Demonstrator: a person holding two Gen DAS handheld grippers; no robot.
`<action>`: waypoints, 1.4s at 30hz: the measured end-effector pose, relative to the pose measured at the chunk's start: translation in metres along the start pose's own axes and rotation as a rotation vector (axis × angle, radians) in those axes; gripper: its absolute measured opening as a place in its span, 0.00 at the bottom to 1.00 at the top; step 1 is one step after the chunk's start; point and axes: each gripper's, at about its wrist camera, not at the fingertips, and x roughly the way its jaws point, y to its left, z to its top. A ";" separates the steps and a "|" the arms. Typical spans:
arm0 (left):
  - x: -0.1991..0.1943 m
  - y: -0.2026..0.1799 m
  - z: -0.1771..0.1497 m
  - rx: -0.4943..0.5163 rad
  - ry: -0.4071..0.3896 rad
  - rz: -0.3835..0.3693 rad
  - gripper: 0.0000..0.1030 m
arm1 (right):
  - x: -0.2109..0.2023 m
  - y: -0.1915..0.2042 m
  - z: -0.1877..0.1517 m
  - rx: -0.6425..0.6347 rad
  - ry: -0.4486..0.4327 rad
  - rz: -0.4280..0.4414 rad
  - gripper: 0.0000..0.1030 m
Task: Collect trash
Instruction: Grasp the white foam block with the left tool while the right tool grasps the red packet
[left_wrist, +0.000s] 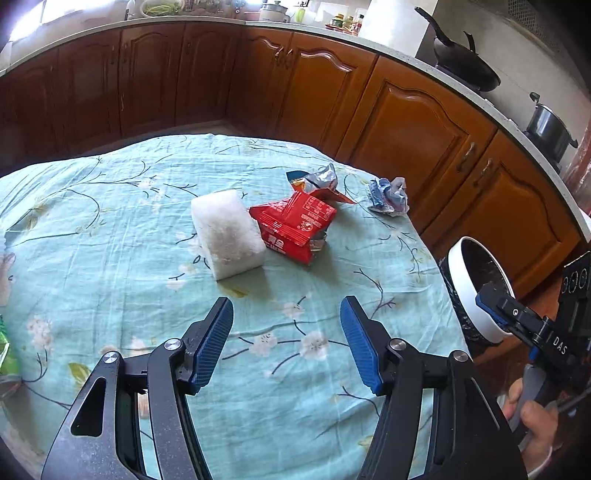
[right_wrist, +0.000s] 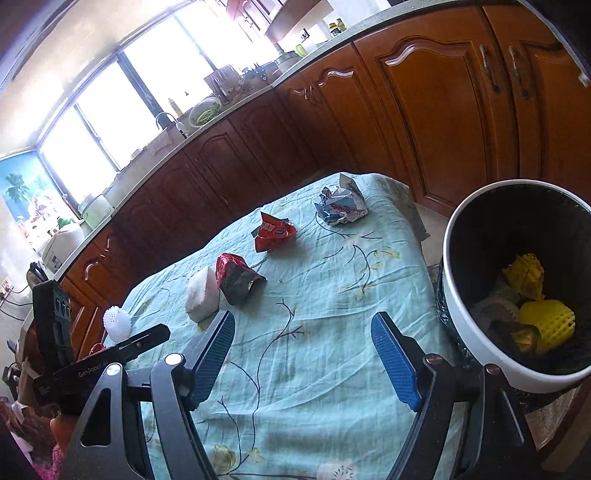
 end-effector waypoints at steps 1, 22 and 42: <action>0.001 0.002 0.002 -0.005 0.000 0.007 0.62 | 0.004 0.002 0.002 -0.007 0.004 0.003 0.76; 0.061 0.036 0.047 -0.059 0.060 0.118 0.71 | 0.097 0.033 0.036 -0.114 0.130 0.116 0.45; 0.092 0.037 0.041 -0.010 0.082 0.101 0.53 | 0.127 0.055 0.031 -0.003 0.177 0.233 0.00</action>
